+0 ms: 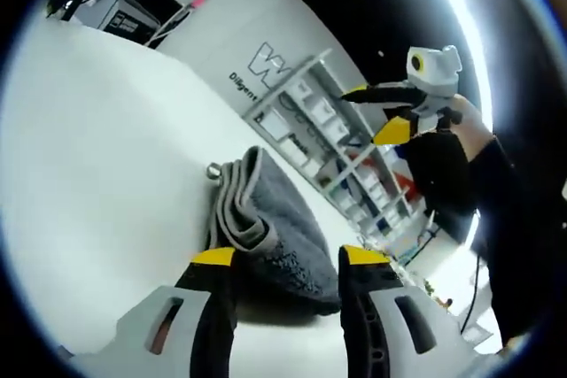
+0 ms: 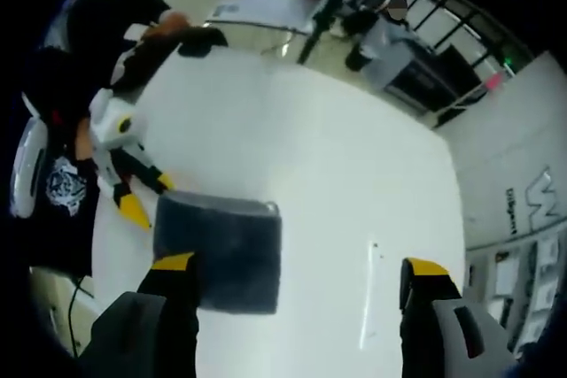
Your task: Open the folded towel by lifting each exposed corner and separating the folded layers until the towel lies flat within the target outline without major curled edges
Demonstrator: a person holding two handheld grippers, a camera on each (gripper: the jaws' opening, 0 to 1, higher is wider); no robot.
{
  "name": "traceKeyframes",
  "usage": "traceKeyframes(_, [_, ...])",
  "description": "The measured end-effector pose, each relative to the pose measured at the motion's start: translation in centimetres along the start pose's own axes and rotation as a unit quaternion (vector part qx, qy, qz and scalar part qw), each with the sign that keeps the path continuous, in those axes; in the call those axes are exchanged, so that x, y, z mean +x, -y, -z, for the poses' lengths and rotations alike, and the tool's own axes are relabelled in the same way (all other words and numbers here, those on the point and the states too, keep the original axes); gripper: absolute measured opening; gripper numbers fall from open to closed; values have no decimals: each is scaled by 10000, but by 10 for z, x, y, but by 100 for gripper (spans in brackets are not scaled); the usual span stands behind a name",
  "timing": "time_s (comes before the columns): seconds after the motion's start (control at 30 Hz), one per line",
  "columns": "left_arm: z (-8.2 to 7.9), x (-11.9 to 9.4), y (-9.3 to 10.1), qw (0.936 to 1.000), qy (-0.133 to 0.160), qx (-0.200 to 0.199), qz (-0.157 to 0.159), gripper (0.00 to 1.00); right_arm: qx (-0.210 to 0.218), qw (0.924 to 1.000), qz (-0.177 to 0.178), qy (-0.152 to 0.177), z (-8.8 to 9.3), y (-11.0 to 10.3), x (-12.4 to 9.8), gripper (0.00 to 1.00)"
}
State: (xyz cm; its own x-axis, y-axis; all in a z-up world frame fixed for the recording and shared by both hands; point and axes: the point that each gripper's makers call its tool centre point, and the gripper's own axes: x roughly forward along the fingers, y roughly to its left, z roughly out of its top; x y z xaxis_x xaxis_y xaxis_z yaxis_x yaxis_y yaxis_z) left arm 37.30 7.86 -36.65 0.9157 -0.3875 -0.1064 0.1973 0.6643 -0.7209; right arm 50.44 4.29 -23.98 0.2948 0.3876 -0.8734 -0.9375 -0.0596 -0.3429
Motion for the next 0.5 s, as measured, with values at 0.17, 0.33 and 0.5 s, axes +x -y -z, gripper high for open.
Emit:
traceKeyframes(0.17, [-1,4,-1,9999,57,-149,19,43,-24,9995,-302,13,3,-8,18,80])
traceKeyframes(0.33, [-3,6,-5,9999,69,-77,-73,42,-32,9991,-411,-21,5,-10,33,78])
traceKeyframes(0.5, [-5,7,-9,9999,69,-26,-123,36,-58,9982,-595,89,-1,-12,45,69])
